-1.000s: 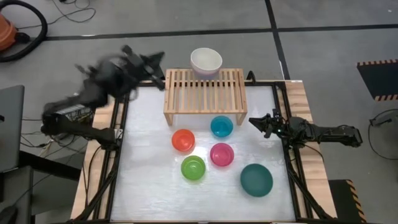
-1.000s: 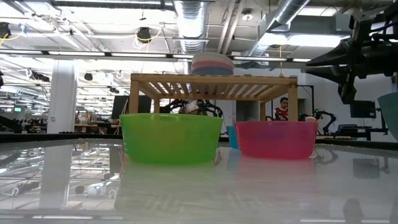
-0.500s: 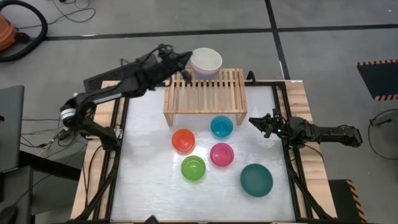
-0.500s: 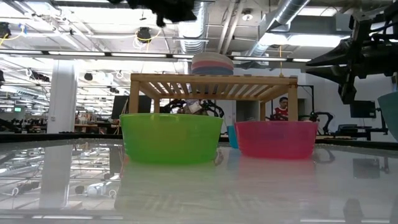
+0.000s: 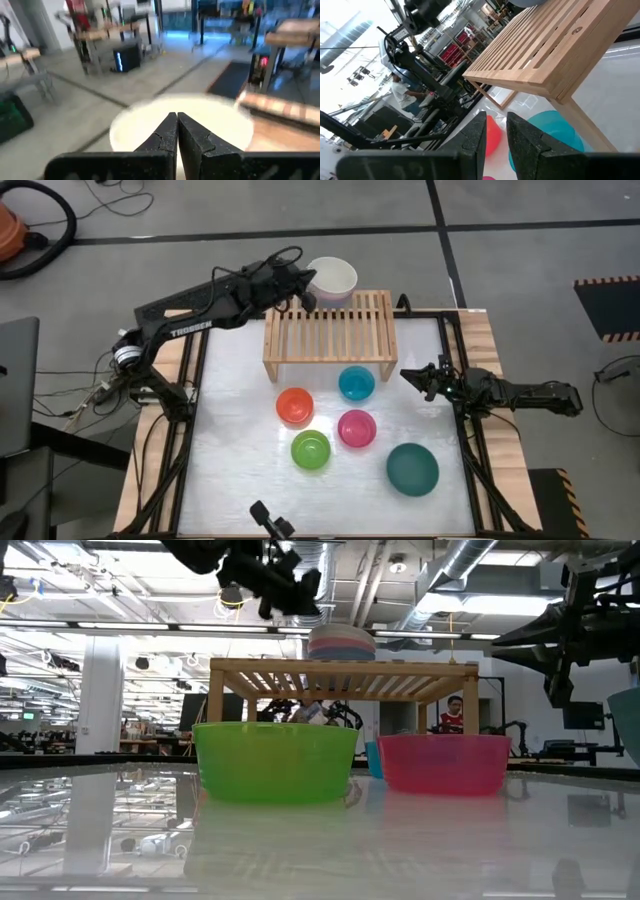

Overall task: Place and stack bowls onto a shelf
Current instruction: Stack the white bowl on top of the pink bowl on the shelf, then stack the right green bowl on top of the white bowl on the shelf

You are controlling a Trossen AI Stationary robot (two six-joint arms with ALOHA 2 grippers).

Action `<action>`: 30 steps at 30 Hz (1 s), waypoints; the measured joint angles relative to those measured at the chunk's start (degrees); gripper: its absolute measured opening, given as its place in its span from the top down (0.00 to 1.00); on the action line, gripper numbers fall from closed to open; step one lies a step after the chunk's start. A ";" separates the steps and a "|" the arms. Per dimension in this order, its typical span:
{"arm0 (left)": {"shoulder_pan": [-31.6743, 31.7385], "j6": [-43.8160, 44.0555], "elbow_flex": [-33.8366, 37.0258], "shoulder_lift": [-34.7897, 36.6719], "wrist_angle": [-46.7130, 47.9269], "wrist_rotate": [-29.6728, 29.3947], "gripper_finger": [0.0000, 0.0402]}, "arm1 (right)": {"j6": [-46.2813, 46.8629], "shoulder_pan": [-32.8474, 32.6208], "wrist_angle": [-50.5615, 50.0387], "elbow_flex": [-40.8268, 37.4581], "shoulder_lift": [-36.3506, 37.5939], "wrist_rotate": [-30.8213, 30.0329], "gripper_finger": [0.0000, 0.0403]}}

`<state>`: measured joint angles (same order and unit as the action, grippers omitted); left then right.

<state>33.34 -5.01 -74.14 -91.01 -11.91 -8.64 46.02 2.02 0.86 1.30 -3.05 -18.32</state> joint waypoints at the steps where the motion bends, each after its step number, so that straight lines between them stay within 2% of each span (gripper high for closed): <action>1: 0.00 0.41 0.88 -0.14 0.23 0.00 1.00 | 0.00 0.00 0.00 0.00 0.00 0.00 0.74; 6: 0.01 1.38 3.79 -0.15 -2.68 -1.35 1.00 | -0.02 0.00 0.00 0.00 0.00 -0.01 0.74; 13: -0.56 1.98 4.08 2.05 -5.28 -1.83 1.00 | 0.00 0.00 0.00 0.00 0.00 -0.01 0.74; 15: -1.36 2.43 3.76 3.97 -6.09 0.93 1.00 | 0.02 0.00 0.00 0.00 0.00 -0.01 0.74; 17: -2.57 1.91 2.85 5.50 -5.47 6.74 1.00 | 0.02 0.00 0.00 -0.02 0.00 -0.01 0.74; 20: -6.12 -0.31 1.51 7.15 -0.51 13.59 0.99 | 0.01 0.00 0.00 -0.02 0.00 0.03 0.74; 27: -18.74 -2.97 1.30 7.77 5.43 21.68 0.85 | 0.82 -0.12 -0.01 -0.02 0.00 0.53 0.74; 30: -24.13 -0.58 1.24 7.77 7.16 20.71 0.77 | 4.47 -0.11 1.49 0.05 0.00 4.61 0.74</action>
<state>9.21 -5.59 -72.90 -83.24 -4.75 12.07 50.49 1.91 2.35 1.35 -3.05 -13.71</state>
